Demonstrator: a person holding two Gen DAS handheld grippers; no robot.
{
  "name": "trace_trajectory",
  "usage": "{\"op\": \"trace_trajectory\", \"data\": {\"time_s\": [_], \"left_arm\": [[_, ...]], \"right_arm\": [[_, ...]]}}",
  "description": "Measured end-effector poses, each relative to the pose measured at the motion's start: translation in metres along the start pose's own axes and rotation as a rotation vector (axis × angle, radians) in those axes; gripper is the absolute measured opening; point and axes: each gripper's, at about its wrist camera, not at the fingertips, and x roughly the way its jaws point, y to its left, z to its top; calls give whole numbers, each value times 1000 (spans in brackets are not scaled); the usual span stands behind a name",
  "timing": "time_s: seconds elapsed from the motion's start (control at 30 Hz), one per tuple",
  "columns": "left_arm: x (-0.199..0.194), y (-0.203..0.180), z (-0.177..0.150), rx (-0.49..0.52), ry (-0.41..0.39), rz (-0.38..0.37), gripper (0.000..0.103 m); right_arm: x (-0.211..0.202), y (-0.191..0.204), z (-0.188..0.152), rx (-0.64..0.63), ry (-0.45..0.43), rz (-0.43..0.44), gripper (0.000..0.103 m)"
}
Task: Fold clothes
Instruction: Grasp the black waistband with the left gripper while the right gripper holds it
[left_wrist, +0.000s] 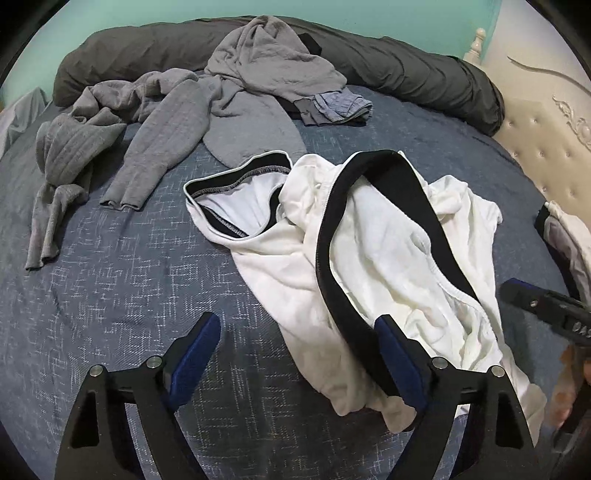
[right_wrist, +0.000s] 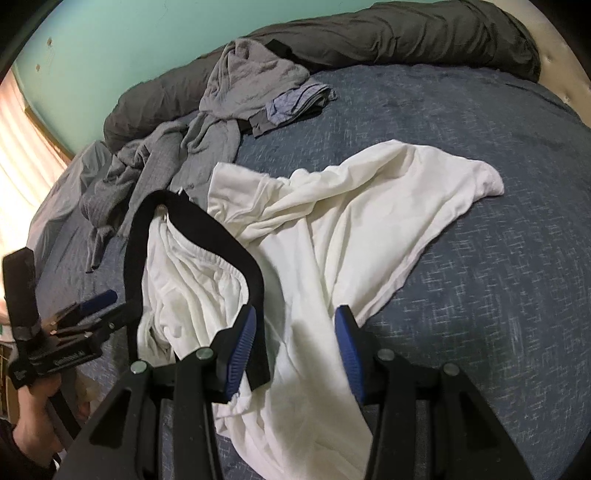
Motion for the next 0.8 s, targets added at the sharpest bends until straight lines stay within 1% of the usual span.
{"op": "trace_trajectory", "data": {"time_s": [0.03, 0.07, 0.2, 0.3, 0.47, 0.53, 0.6, 0.67, 0.73, 0.77, 0.8], "left_arm": [[0, -1, 1, 8, -1, -1, 82], [0, -2, 1, 16, -1, -1, 73], [2, -2, 1, 26, 8, -2, 66], [5, 2, -1, 8, 13, -29, 65], [14, 8, -4, -6, 47, -37, 65], [16, 8, -6, -2, 53, -56, 65], [15, 9, -7, 0, 43, -66, 60], [15, 10, -7, 1, 33, -75, 60], [13, 12, -9, -2, 28, -78, 54], [13, 12, -9, 1, 26, -80, 47], [12, 11, -10, 5, 23, -80, 43]], "right_arm": [[3, 1, 0, -6, 5, -4, 45], [6, 2, 1, -8, 10, -6, 45], [14, 4, 2, -6, 16, -4, 45], [20, 5, 5, 1, 20, 8, 45], [26, 10, 7, -16, 31, 20, 45], [29, 11, 6, -18, 34, 22, 45], [32, 12, 5, -20, 38, 24, 45], [35, 14, 5, -20, 40, 33, 45], [36, 14, 6, -22, 39, 34, 45], [37, 15, 6, -24, 38, 34, 45], [38, 15, 6, -24, 39, 35, 45]]}}
